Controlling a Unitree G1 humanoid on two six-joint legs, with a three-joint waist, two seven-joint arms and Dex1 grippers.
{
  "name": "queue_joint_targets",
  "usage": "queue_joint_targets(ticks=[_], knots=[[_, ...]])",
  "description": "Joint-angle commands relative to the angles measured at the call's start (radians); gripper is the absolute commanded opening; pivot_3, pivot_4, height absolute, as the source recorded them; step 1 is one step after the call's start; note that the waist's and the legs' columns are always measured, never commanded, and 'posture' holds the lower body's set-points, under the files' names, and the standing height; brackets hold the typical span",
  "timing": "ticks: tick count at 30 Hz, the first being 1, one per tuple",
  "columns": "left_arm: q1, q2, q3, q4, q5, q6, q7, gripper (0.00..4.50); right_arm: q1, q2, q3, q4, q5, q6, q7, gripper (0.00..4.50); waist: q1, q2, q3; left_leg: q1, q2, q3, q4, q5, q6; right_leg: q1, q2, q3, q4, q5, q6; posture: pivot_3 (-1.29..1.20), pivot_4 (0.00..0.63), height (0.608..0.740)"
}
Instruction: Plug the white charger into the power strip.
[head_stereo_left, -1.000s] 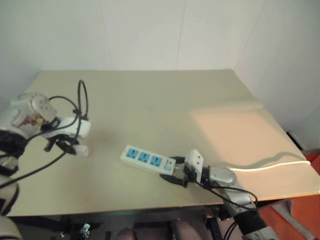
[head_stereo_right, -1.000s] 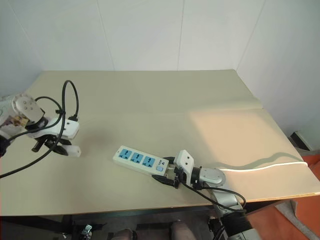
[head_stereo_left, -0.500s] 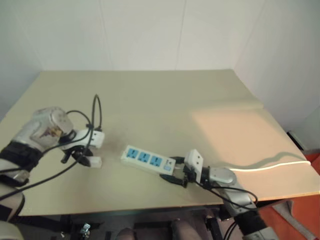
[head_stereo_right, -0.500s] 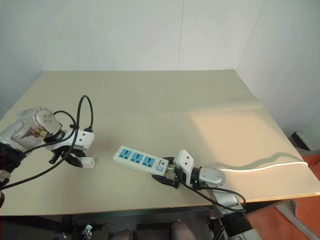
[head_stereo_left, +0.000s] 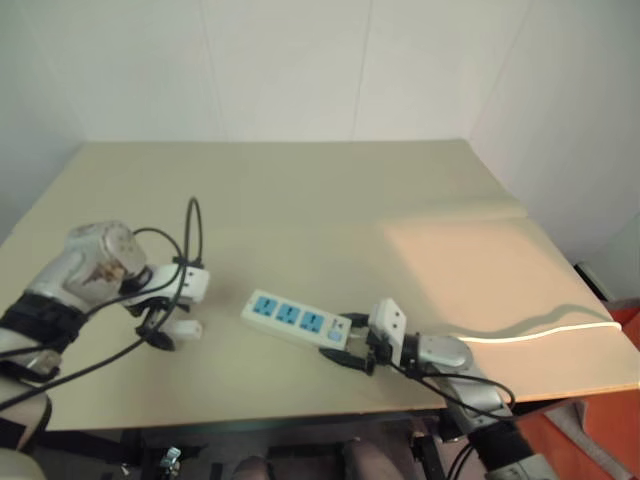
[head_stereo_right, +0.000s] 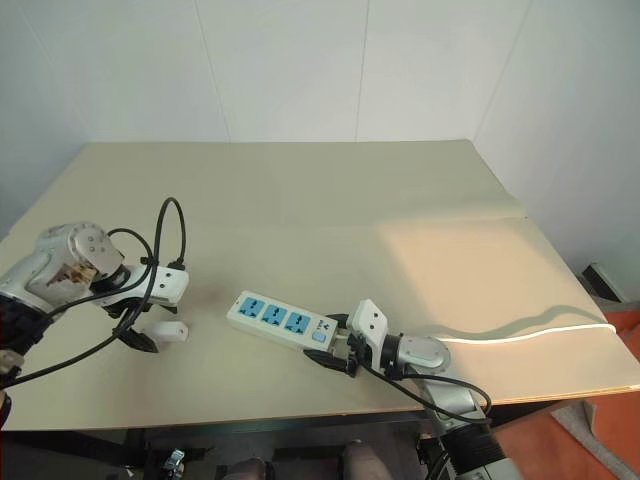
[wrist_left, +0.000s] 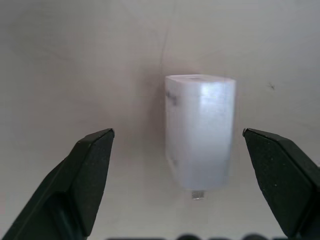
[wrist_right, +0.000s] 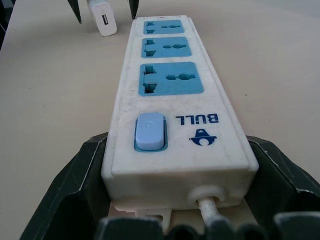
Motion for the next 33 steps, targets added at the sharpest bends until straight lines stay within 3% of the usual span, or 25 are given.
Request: queue_joint_targets(ticks=[1, 7, 15, 21, 33], knots=[[-0.085, 0.044, -0.013, -0.049, -0.14, 0.036, -0.003, 4.48, 0.011, -0.002, 0.017, 0.019, 0.003, 0.032, 0.006, 3.44, 0.0, 0.0, 0.0, -0.001, 0.0, 0.0, 0.0, 0.0, 0.0, 0.0, 0.0, 0.0, 0.0, 0.0, 0.0, 0.0, 0.15, 0.74], [-0.165, 0.019, -0.086, -0.019, -0.076, 0.01, -0.003, 4.48, 0.002, 0.006, 0.02, 0.03, 0.005, 0.031, 0.005, 3.44, -0.002, 0.0, 0.0, 0.001, 0.0, 0.0, 0.0, 0.0, 0.0, 0.001, 0.0, 0.0, 0.0, 0.0, 0.0, 0.0, 0.15, 0.74], [-0.255, 0.008, -0.289, 0.033, 0.031, 0.003, -0.003, 4.48, 0.006, 0.012, 0.019, 0.026, 0.001, 0.031, -0.008, 3.44, -0.005, 0.0, 0.0, 0.001, 0.0, 0.0, 0.0, 0.0, 0.0, 0.0, 0.001, 0.0, 0.0, 0.0, 0.0, 0.0, 0.15, 0.74], [-0.268, -0.032, -0.318, 0.015, 0.001, 0.032, -0.003, 4.48, 0.022, 0.015, 0.017, 0.009, 0.002, 0.035, -0.025, 3.44, -0.005, 0.0, 0.0, 0.001, 0.0, 0.0, 0.0, 0.0, 0.0, 0.001, 0.001, 0.0, 0.0, 0.0, 0.0, 0.0, 0.15, 0.74], [-0.215, 0.029, -0.373, -0.077, -0.036, 0.048, -0.003, 4.48, 0.035, 0.016, 0.015, -0.008, 0.005, 0.043, -0.055, 3.44, -0.004, 0.0, 0.0, 0.0, 0.0, 0.0, 0.0, 0.0, 0.0, 0.0, 0.001, 0.001, 0.0, 0.0, 0.0, 0.0, 0.15, 0.74]])
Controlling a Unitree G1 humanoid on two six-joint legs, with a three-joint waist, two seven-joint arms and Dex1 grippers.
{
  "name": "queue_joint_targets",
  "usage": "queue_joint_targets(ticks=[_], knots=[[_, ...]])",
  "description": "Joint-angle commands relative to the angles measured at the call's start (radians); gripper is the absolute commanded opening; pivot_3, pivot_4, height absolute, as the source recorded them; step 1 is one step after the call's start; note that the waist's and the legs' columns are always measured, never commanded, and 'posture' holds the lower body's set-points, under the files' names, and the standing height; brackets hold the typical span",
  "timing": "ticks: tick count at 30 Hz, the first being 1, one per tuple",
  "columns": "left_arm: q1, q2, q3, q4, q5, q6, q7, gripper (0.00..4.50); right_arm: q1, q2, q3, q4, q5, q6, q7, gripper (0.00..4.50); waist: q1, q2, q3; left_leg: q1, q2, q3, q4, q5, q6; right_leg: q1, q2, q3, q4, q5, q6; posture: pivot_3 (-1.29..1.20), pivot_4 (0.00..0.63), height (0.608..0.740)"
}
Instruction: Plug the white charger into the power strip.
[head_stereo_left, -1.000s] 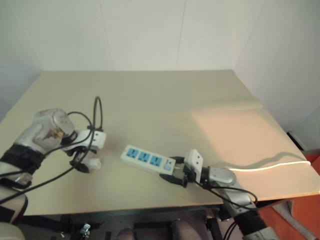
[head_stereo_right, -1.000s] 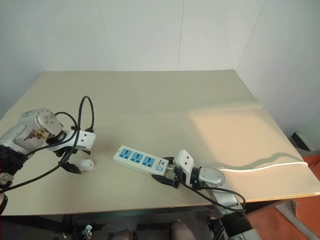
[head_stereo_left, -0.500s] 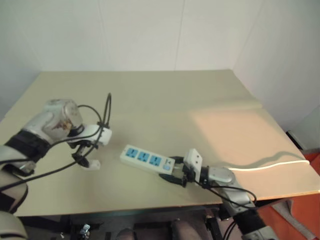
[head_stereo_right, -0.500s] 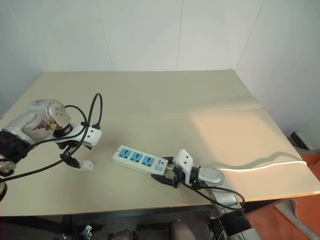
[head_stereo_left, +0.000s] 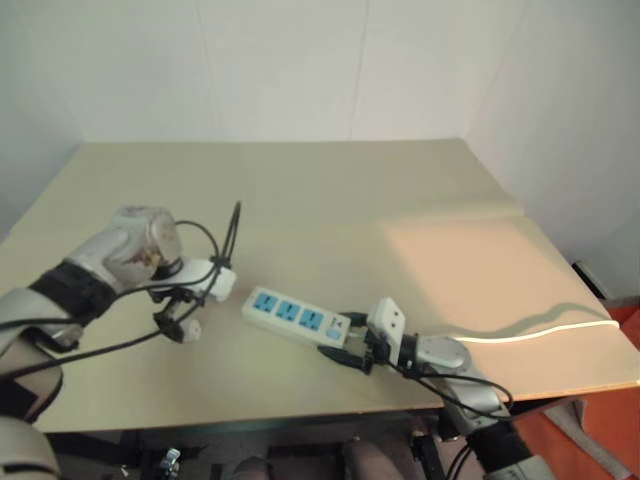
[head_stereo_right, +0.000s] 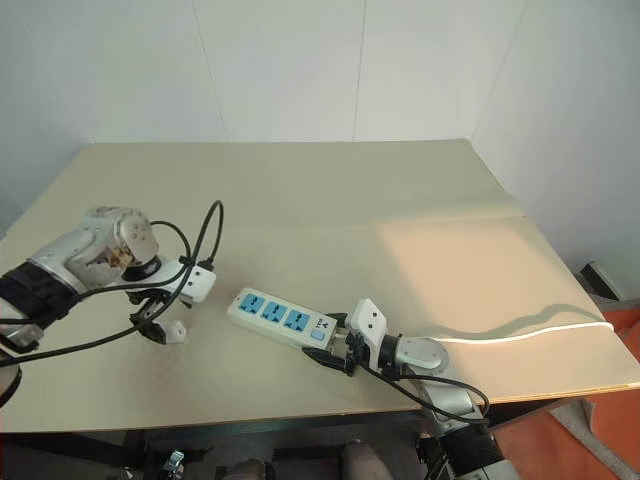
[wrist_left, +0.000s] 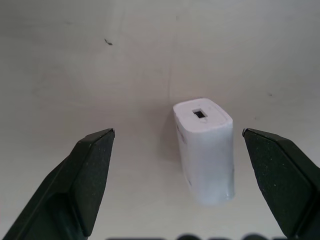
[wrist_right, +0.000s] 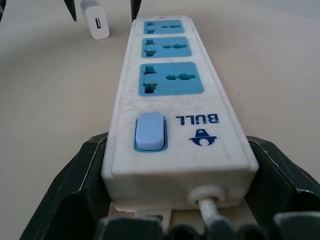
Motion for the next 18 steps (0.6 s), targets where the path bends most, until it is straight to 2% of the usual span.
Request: queue_joint_targets(ticks=[1, 9, 18], knots=[[0.023, 0.036, -0.006, -0.059, -0.006, 0.02, -0.003, 4.48, 0.025, 0.005, 0.013, 0.009, 0.0, 0.025, -0.008, 3.44, 0.0, 0.0, 0.0, 0.0, 0.0, 0.0, 0.0, 0.0, 0.0, 0.0, 0.0, 0.0, 0.0, 0.0, 0.0, 0.0, 0.15, 0.74], [0.087, 0.013, 0.047, -0.131, 0.011, 0.123, -0.003, 4.48, 0.02, 0.004, 0.014, 0.012, 0.0, 0.023, -0.007, 3.44, 0.002, 0.0, 0.0, 0.001, 0.0, 0.0, 0.0, 0.0, 0.0, 0.001, 0.0, 0.0, 0.0, 0.0, 0.0, 0.0, 0.15, 0.74], [0.118, -0.007, 0.079, -0.165, 0.032, 0.161, -0.003, 4.48, 0.014, 0.002, 0.012, 0.019, -0.003, 0.018, -0.006, 3.44, 0.003, 0.0, 0.0, 0.002, 0.0, 0.0, 0.0, 0.0, 0.0, 0.002, 0.0, 0.0, 0.0, 0.0, 0.0, 0.0, 0.15, 0.74]])
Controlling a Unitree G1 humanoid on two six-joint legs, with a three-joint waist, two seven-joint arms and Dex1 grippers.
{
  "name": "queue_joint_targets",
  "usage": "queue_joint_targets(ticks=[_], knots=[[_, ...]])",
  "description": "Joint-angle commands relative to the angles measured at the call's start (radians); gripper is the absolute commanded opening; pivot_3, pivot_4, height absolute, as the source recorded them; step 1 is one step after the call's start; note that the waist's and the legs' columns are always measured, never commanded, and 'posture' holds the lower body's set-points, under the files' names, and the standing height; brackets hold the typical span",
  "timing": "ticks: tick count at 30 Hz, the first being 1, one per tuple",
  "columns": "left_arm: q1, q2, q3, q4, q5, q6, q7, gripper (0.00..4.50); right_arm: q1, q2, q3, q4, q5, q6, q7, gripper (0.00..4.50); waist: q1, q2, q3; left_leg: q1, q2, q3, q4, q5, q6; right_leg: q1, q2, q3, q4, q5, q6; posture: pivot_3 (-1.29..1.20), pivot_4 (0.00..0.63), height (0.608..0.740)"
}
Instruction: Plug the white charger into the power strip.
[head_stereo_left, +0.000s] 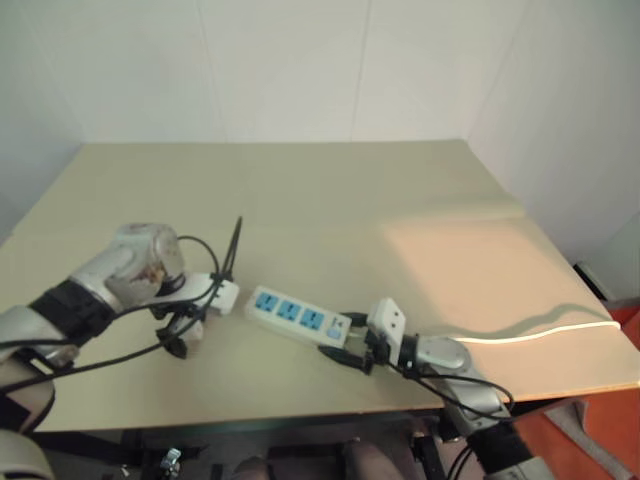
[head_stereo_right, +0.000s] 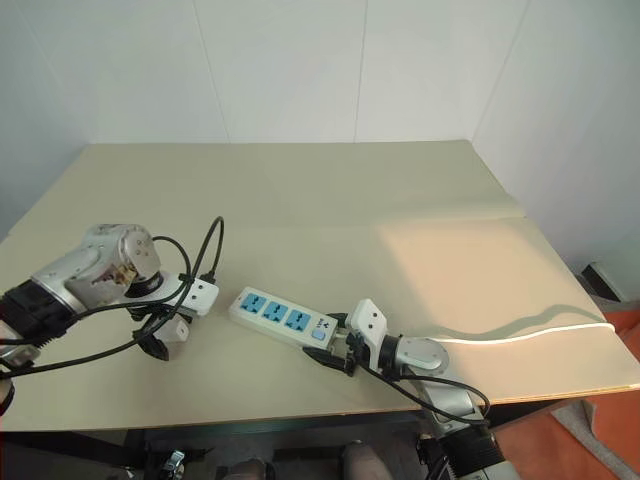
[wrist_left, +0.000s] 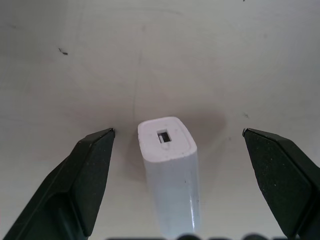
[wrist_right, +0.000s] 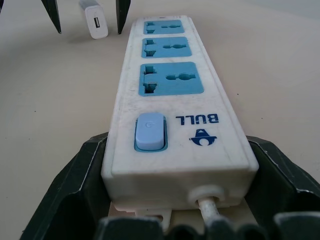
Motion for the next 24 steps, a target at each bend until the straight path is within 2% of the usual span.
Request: queue_joint_targets(ticks=[1, 3, 6, 15, 20, 24], knots=[[0.022, -0.016, 0.023, -0.016, 0.013, 0.0, -0.003, 4.48, 0.012, 0.002, 0.013, 0.021, -0.003, 0.017, -0.002, 3.44, 0.0, 0.0, 0.0, 0.0, 0.0, 0.0, 0.0, 0.0, 0.0, 0.0, 0.0, 0.0, 0.0, 0.0, 0.0, 0.0, 0.15, 0.74], [0.03, -0.022, 0.033, -0.012, 0.028, -0.008, -0.003, 4.48, 0.011, 0.003, 0.012, 0.022, -0.004, 0.016, -0.002, 3.44, 0.001, 0.0, 0.0, 0.0, 0.0, 0.0, 0.0, 0.0, 0.0, 0.0, 0.0, 0.0, 0.0, 0.0, 0.0, 0.0, 0.15, 0.74], [0.054, -0.031, 0.058, -0.009, 0.065, -0.03, -0.003, 3.91, 0.009, 0.004, 0.012, 0.025, -0.004, 0.015, -0.004, 3.44, 0.001, 0.001, -0.001, 0.001, 0.0, 0.0, 0.0, 0.0, 0.0, 0.001, 0.0, 0.0, 0.0, 0.0, 0.0, 0.0, 0.15, 0.74], [0.104, -0.023, 0.097, -0.013, 0.095, -0.079, -0.003, 1.03, 0.001, 0.007, 0.011, 0.033, -0.005, 0.01, -0.006, 3.44, -0.003, 0.001, -0.001, 0.001, 0.0, 0.0, 0.0, 0.0, 0.0, 0.001, 0.0, 0.001, 0.0, 0.0, 0.0, 0.0, 0.15, 0.74], [0.125, 0.001, 0.128, -0.036, 0.041, -0.112, -0.003, 1.03, 0.001, 0.007, 0.01, 0.039, -0.005, 0.0, -0.003, 3.44, -0.005, 0.001, -0.001, 0.002, 0.0, 0.001, 0.0, 0.0, 0.0, 0.001, 0.0, 0.001, 0.0, 0.0, 0.0, 0.0, 0.15, 0.74], [0.105, -0.06, 0.229, -0.013, -0.009, -0.083, -0.003, 1.03, 0.008, 0.003, 0.012, 0.037, -0.004, -0.01, 0.007, 3.44, -0.002, 0.001, -0.001, 0.002, 0.0, 0.001, 0.0, 0.0, 0.0, 0.001, 0.0, 0.001, 0.0, 0.0, 0.0, 0.0, 0.15, 0.74]])
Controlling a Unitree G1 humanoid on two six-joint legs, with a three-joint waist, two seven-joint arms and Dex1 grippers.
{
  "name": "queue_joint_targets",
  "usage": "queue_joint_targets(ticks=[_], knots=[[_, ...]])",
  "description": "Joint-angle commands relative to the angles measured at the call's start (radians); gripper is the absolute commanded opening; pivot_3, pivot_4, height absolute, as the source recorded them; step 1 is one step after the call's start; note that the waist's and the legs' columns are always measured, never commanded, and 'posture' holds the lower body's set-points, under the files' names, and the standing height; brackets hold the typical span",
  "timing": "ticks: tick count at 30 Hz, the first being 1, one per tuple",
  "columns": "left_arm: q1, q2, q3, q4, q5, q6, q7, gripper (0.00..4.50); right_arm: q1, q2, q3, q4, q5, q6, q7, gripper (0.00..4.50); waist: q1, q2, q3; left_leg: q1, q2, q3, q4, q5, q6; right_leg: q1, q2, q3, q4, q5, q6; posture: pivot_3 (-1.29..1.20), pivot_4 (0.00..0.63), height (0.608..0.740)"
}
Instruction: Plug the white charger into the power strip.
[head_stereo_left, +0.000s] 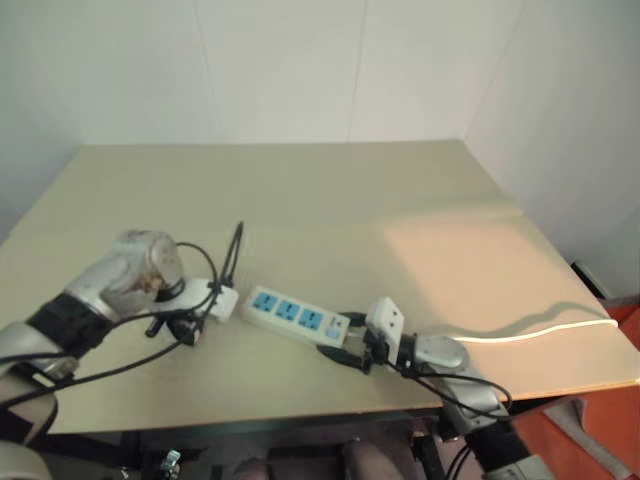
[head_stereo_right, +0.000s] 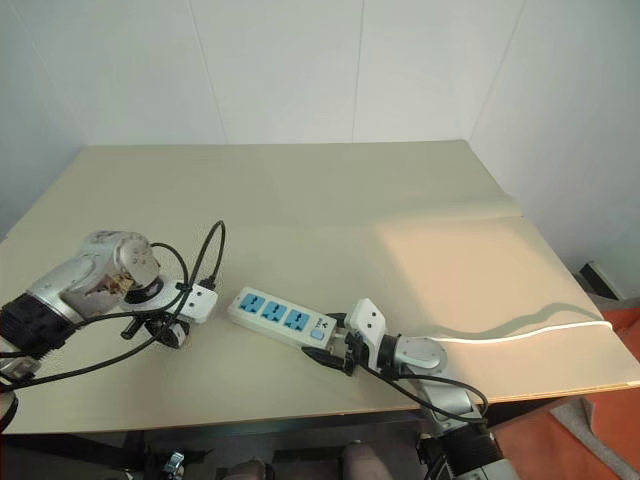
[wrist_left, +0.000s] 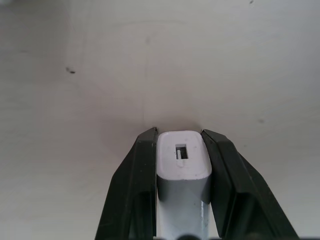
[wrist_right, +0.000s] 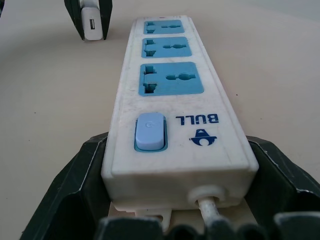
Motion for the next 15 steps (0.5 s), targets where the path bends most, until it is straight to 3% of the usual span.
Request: queue_joint_targets(ticks=[1, 4, 9, 15], knots=[[-0.023, -0.062, 0.1, 0.019, -0.061, 0.024, -0.007, 1.03, 0.015, -0.002, 0.014, 0.024, -0.006, -0.008, 0.009, 3.44, 0.003, 0.0, 0.0, 0.0, 0.0, 0.0, 0.0, 0.0, 0.0, 0.0, 0.0, 0.0, 0.0, 0.0, 0.0, 0.0, 0.15, 0.74], [-0.043, -0.131, 0.201, 0.073, -0.105, 0.015, 0.038, 1.03, 0.003, -0.007, 0.023, 0.041, -0.013, -0.024, 0.027, 3.44, 0.004, 0.0, 0.0, 0.0, 0.0, 0.0, 0.0, 0.0, 0.0, 0.0, 0.0, 0.0, 0.0, 0.0, 0.0, 0.0, 0.15, 0.74], [0.0, -0.257, 0.443, 0.167, -0.259, -0.196, 0.176, 1.03, -0.047, -0.017, 0.028, 0.109, -0.013, -0.07, 0.098, 3.44, 0.001, 0.0, 0.0, -0.001, 0.0, 0.0, 0.0, 0.0, 0.0, -0.001, 0.0, 0.0, -0.001, 0.0, -0.001, 0.0, 0.15, 0.74], [-0.018, -0.334, 0.585, 0.088, -0.44, 0.015, 0.171, 1.03, -0.129, -0.021, 0.035, 0.224, -0.004, -0.135, 0.217, 3.44, -0.001, 0.0, 0.0, -0.003, 0.0, -0.001, 0.001, 0.0, 0.0, -0.002, -0.001, -0.001, 0.0, 0.002, -0.003, 0.0, 0.15, 0.74]])
